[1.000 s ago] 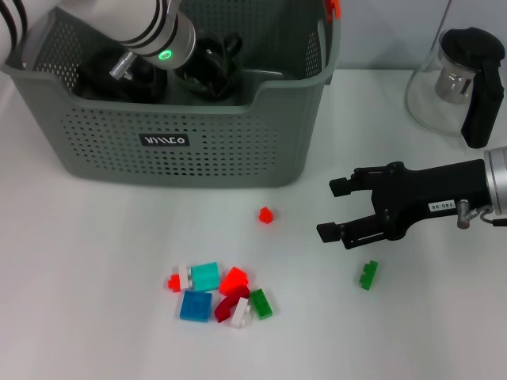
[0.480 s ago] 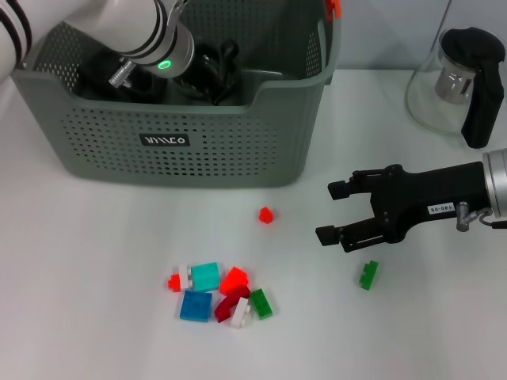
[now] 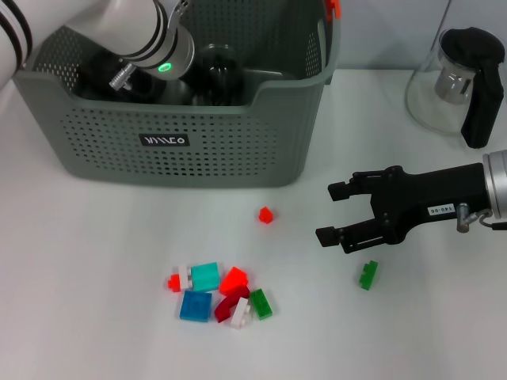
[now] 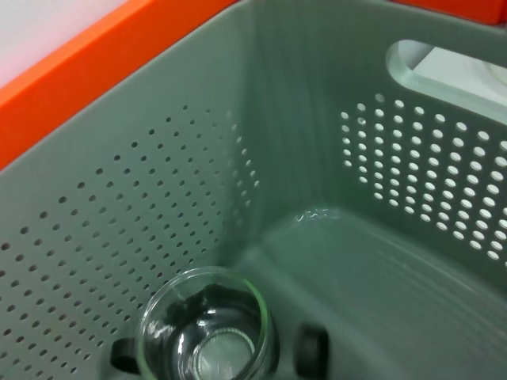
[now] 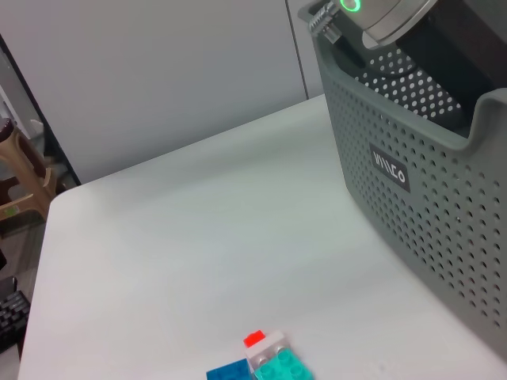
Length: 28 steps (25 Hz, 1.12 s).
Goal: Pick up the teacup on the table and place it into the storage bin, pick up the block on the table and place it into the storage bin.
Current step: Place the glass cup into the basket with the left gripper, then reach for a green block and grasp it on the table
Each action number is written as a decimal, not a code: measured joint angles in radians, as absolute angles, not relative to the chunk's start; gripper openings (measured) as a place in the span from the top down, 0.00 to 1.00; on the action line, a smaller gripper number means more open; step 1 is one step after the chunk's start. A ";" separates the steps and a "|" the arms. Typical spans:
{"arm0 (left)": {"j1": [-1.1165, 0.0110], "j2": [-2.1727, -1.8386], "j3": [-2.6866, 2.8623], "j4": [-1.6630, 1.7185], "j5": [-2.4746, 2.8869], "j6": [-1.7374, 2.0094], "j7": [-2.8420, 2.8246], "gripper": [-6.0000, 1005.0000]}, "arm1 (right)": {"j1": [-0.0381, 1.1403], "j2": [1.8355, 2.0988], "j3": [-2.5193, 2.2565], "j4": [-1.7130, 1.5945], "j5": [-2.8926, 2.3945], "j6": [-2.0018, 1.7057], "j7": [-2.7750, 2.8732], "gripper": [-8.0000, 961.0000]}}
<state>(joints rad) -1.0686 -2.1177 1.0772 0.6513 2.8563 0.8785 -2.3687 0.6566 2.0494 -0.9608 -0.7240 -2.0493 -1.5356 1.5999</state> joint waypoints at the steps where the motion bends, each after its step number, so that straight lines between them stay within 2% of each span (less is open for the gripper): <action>1: -1.067 -2.118 1.077 0.652 2.856 0.878 -2.369 0.90 | 0.657 2.049 -0.961 -0.724 -2.049 -1.536 1.600 0.03; 10: -1.014 -2.120 1.071 0.776 2.856 0.885 -2.424 0.63 | 0.655 2.049 -0.961 -0.724 -2.049 -1.536 1.600 0.03; 15: -0.913 -2.117 1.054 1.035 2.836 0.964 -2.513 0.39 | 0.655 2.048 -0.956 -0.724 -2.049 -1.535 1.600 0.03; 16: -0.856 -2.127 1.041 1.158 2.794 1.007 -2.520 0.38 | 0.656 2.047 -0.956 -0.725 -2.049 -1.536 1.600 0.03; 19: -0.791 -2.138 1.034 1.281 2.714 1.062 -2.507 0.36 | 0.656 2.044 -0.956 -0.725 -2.049 -1.535 1.600 0.03; 24: -0.611 -2.161 0.971 1.537 2.310 1.274 -2.358 0.33 | 0.652 2.038 -0.956 -0.725 -2.049 -1.542 1.601 0.03; 28: -0.533 -2.167 0.855 1.523 1.943 1.537 -2.135 0.33 | 0.648 2.035 -0.956 -0.724 -2.049 -1.546 1.601 0.03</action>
<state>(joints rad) -0.5328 -2.1667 0.8551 1.5226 1.9432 1.5372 -2.1355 0.6478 2.0350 -0.9556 -0.7242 -2.0489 -1.5465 1.6015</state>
